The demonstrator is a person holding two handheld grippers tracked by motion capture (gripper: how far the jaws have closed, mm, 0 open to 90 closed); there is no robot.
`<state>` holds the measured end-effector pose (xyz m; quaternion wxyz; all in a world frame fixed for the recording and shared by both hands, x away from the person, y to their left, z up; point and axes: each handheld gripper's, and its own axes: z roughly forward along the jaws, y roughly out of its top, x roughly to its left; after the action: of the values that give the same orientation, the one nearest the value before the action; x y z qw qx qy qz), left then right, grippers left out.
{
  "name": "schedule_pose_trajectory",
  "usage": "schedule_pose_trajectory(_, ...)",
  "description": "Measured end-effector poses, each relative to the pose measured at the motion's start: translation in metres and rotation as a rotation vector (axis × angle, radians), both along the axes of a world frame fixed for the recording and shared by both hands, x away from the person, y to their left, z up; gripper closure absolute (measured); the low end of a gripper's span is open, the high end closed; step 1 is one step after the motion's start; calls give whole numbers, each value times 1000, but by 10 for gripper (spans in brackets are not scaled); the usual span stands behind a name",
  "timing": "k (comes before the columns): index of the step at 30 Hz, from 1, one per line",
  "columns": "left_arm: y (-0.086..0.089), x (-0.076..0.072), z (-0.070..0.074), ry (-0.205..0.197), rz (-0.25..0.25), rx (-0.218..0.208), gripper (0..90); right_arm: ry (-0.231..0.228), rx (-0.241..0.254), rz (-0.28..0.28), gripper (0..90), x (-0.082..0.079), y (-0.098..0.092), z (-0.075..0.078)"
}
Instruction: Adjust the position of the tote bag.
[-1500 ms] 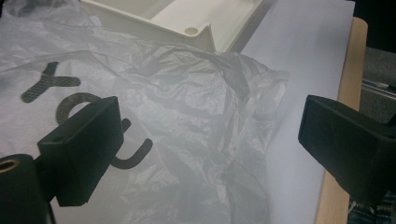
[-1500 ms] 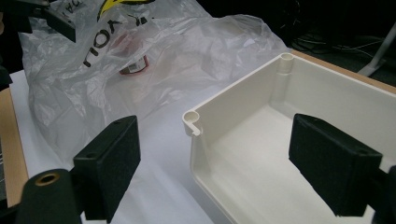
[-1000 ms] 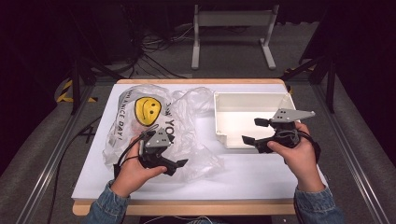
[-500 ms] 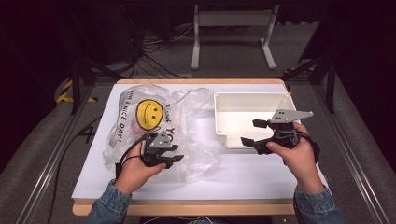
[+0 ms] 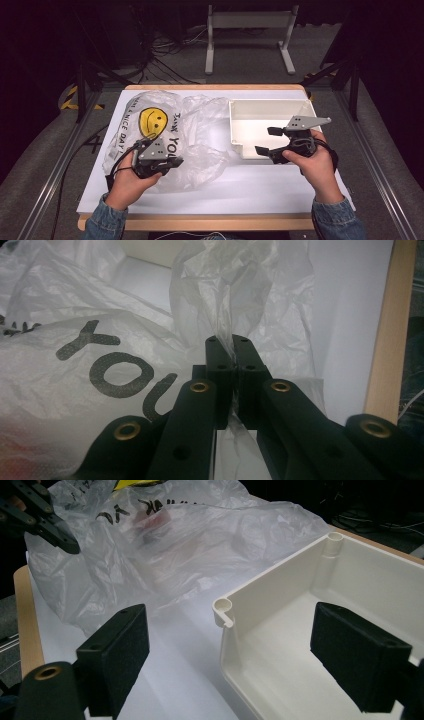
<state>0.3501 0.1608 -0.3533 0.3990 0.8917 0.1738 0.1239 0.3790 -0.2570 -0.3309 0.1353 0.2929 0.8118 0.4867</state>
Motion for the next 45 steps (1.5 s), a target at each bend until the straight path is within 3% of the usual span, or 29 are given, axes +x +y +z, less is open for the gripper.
schedule_pose_trajectory(12, 47, -17, 13, 3, 67, -73, 882, -5, 7, 49, 165, 14, 19, 0)
schedule_pose_trajectory(15, 58, -19, 15, 17, 52, -116, 881, -55, 7, 46, 175, 15, 23, 3)
schedule_pose_trajectory(17, 67, -21, 16, 18, 56, -119, 881, -81, 20, 48, 175, 15, 25, 5)
schedule_pose_trajectory(24, 91, -21, 17, 27, 59, -160, 877, -78, 25, 40, 174, 19, 26, 3)
schedule_pose_trajectory(32, 123, -20, 23, 17, 161, -191, 876, -62, 17, 38, 173, 21, 28, -3)
schedule_pose_trajectory(45, 145, -20, 24, 10, 256, -237, 853, -68, 11, 35, 172, 27, 40, -11)
